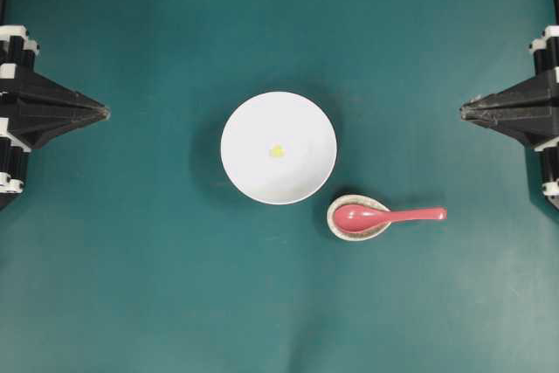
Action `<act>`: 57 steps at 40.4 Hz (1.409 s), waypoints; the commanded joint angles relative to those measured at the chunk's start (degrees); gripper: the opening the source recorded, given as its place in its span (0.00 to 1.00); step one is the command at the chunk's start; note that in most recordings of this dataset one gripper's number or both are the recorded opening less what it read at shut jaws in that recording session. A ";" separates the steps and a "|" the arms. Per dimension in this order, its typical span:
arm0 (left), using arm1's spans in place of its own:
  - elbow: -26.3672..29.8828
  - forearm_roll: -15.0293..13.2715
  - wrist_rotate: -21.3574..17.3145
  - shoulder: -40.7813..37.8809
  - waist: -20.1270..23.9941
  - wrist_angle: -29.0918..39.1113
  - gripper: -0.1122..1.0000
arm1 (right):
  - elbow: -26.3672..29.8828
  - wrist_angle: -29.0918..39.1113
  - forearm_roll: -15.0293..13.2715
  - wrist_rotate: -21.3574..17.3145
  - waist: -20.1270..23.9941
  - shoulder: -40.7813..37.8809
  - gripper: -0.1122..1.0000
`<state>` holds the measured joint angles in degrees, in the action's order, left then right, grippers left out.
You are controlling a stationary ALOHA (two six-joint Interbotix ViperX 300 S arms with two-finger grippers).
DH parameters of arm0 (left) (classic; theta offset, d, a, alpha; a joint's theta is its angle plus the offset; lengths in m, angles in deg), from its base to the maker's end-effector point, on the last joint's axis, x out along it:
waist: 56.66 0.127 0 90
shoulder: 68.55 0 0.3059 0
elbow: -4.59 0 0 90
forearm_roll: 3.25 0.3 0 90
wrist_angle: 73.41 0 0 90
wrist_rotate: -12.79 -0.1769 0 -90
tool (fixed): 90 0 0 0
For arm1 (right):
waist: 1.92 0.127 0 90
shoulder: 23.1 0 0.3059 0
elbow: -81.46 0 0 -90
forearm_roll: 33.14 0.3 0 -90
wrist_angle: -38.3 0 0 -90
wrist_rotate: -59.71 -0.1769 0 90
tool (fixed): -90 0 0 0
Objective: Scoop the yellow hexagonal prism block from the bowl with a spoon using the right arm.
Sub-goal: 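Move the right gripper toward the red spoon's handle on the spoon rest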
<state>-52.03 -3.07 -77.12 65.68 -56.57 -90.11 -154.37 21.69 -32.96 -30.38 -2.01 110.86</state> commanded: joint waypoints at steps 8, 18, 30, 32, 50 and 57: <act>2.20 1.05 -0.26 -0.88 0.09 1.41 0.10 | 1.14 1.41 0.26 -0.88 0.35 -0.97 0.10; 2.20 1.05 -0.26 -0.88 0.09 2.37 0.10 | 1.14 1.41 0.26 -0.97 0.35 -1.14 0.23; 2.20 1.05 -0.62 -0.88 0.09 2.72 0.10 | 0.79 1.58 0.62 -0.97 0.44 -3.78 0.65; 2.20 1.05 -0.62 -0.88 0.09 2.72 0.10 | 0.53 1.41 0.62 -0.97 0.35 -4.83 0.65; 2.37 1.05 -0.62 0.18 0.09 2.99 0.10 | -2.02 -4.39 3.25 -1.05 3.87 -16.17 0.64; 2.37 1.14 -0.70 0.18 0.00 4.39 0.10 | -5.01 -13.54 5.71 -1.05 8.00 -21.09 0.64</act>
<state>-51.24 -2.10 -77.73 66.03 -56.57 -85.89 -158.94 12.64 -28.57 -31.43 4.41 91.62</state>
